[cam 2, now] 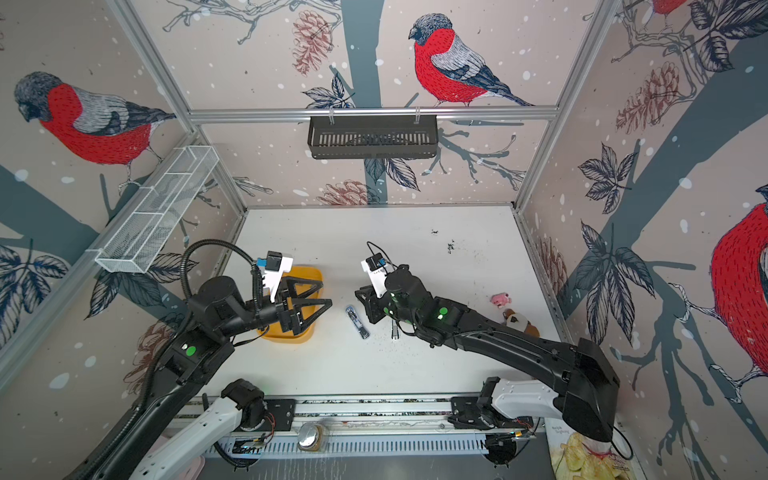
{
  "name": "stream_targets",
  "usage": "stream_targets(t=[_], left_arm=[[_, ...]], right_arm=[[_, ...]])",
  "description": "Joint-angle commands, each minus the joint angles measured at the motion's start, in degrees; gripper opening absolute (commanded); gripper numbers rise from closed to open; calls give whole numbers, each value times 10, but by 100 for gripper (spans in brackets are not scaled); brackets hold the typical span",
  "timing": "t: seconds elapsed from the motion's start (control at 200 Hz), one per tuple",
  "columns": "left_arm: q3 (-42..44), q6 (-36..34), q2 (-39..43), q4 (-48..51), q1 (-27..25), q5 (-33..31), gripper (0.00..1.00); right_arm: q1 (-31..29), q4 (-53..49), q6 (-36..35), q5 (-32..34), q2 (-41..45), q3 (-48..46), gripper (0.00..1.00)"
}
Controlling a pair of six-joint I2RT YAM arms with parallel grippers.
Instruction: Load the staples into the stapler
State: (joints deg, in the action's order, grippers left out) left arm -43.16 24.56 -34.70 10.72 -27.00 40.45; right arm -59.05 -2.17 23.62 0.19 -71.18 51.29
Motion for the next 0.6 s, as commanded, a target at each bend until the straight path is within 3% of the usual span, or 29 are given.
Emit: stream_targets(t=[0.0,0.235,0.591], left_arm=[[14,-42,31,28,2,0,98],[77,-44,103,-12,1,-7,98],[110,-65,142,-13,2,-33,98]], right_arm=[[-5,-40,-16,52,-28,9,17],[-8,-56,-20,62,-84,9,17],[-25,-73,-33,82,-173,35,16]])
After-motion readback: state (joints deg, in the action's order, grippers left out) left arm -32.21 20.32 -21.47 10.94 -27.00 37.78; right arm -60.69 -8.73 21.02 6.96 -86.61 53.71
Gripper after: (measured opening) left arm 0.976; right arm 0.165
